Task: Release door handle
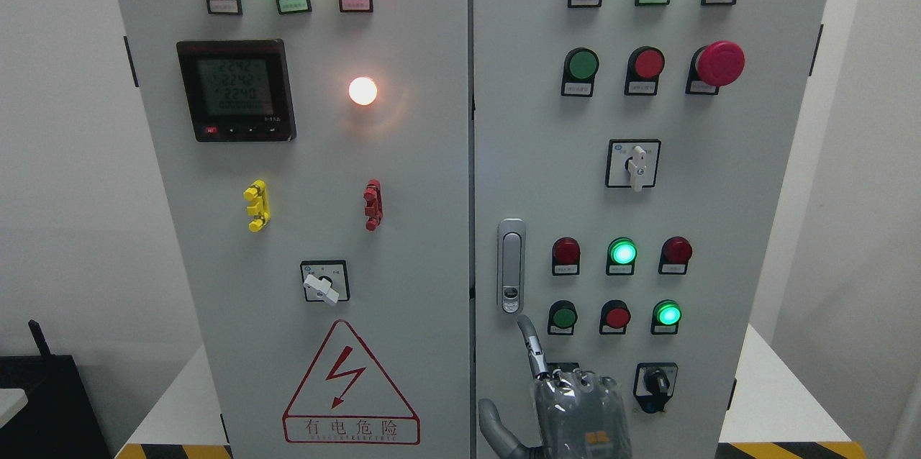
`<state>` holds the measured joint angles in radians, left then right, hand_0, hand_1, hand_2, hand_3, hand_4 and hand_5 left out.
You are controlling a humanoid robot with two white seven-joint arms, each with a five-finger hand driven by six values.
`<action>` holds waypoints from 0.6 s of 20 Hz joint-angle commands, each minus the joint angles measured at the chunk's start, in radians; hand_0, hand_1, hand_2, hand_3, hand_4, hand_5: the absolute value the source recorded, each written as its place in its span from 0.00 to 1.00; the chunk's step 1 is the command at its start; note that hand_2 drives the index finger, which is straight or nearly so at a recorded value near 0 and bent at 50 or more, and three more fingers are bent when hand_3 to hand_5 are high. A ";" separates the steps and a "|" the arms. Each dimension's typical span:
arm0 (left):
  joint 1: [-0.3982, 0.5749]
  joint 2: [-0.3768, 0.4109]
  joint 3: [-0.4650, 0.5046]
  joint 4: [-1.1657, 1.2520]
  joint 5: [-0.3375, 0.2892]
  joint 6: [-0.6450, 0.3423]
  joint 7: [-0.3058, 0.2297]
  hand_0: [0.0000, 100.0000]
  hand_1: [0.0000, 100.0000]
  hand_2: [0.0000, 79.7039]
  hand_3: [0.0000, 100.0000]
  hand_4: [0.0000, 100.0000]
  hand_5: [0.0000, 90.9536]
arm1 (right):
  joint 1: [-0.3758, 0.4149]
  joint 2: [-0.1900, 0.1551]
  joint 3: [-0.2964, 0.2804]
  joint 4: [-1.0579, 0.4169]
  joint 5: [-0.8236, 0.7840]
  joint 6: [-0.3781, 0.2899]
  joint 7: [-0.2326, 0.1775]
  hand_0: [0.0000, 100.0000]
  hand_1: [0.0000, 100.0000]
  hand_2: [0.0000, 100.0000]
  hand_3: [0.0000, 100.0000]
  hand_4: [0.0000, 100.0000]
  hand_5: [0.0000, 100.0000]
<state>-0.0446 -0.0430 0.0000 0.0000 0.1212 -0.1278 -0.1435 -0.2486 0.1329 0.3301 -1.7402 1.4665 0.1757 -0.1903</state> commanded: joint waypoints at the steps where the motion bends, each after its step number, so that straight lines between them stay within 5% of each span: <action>1: 0.000 0.000 0.011 0.017 0.000 0.007 0.001 0.12 0.39 0.00 0.00 0.00 0.00 | -0.038 0.007 0.014 0.060 0.009 0.007 0.011 0.31 0.26 0.00 1.00 0.94 0.99; 12: 0.000 0.000 0.011 0.017 0.000 0.007 0.001 0.12 0.39 0.00 0.00 0.00 0.00 | -0.037 0.010 0.010 0.059 0.003 0.019 0.035 0.32 0.25 0.00 1.00 0.94 0.99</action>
<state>-0.0446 -0.0430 0.0000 0.0000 0.1212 -0.1224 -0.1435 -0.2811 0.1385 0.3376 -1.7010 1.4722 0.1940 -0.1624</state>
